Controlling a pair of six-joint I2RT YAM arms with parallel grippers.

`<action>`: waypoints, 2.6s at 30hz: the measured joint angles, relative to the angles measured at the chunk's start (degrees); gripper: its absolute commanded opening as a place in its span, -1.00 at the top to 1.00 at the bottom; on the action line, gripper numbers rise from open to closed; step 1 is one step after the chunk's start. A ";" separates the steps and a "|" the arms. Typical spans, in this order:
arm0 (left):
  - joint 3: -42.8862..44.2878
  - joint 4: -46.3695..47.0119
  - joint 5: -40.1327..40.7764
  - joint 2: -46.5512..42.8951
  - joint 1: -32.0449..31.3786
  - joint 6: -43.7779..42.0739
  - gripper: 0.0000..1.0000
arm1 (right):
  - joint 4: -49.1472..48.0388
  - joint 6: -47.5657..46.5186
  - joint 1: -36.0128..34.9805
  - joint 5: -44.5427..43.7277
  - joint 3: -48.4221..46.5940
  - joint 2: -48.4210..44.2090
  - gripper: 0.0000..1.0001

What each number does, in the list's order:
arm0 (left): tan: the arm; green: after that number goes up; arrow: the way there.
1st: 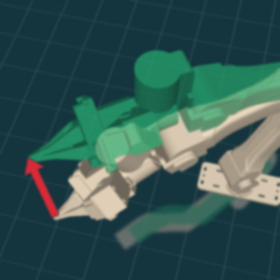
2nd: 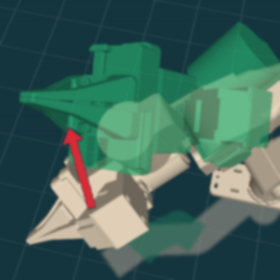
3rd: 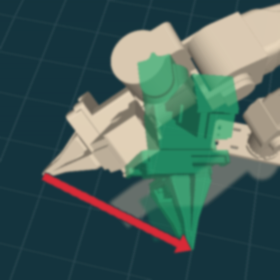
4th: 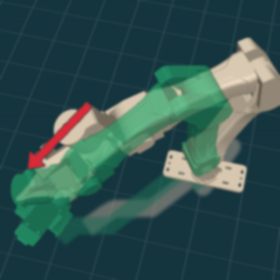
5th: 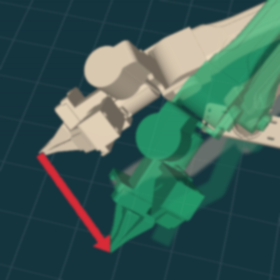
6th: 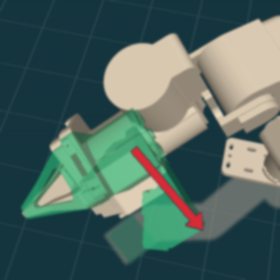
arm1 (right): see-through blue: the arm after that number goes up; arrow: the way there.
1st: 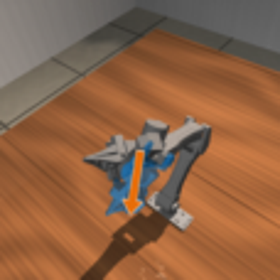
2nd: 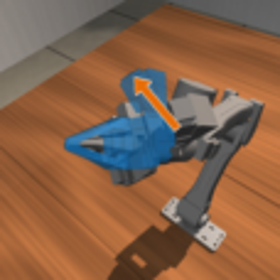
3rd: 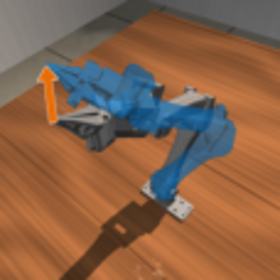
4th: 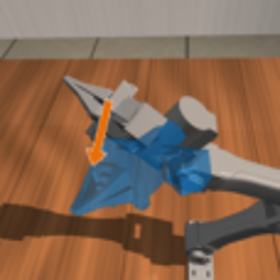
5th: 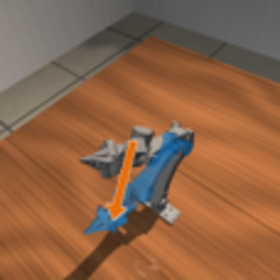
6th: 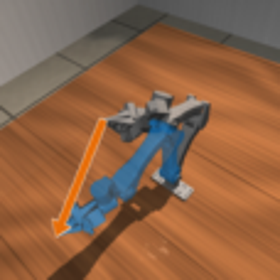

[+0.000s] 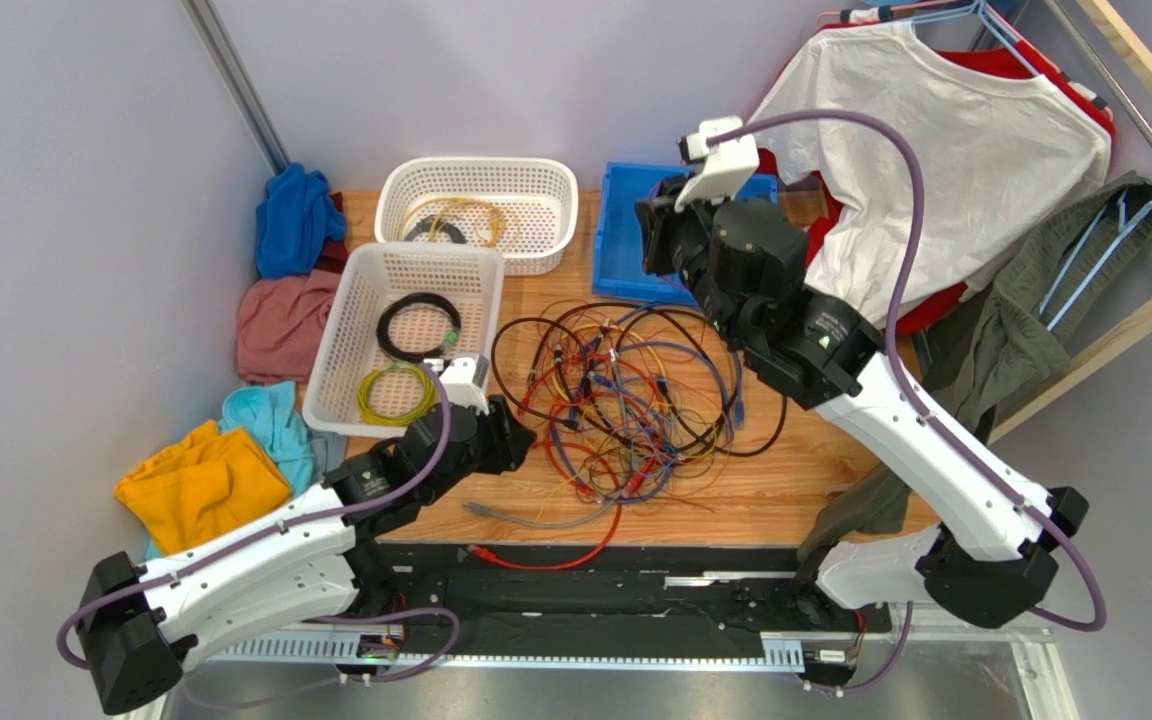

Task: Untangle the cables

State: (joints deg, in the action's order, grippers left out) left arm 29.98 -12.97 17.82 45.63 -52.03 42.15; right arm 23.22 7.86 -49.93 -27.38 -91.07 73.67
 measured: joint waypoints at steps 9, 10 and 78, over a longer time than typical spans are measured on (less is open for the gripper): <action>-10.43 5.90 -3.91 -1.25 -0.02 6.99 0.10 | -0.39 -6.10 7.28 -4.57 -23.93 12.90 1.00; -10.93 6.56 -4.28 -0.96 -0.02 7.48 0.11 | -0.63 -7.10 8.17 -5.35 -26.45 14.49 1.00; -14.25 15.34 -12.07 10.29 -0.02 11.54 0.42 | -13.20 9.62 33.59 -1.88 -19.78 49.11 -0.56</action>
State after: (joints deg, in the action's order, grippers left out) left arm 15.73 2.37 5.76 55.92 -52.05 53.69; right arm 10.02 17.47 -16.34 -29.26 -110.85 122.78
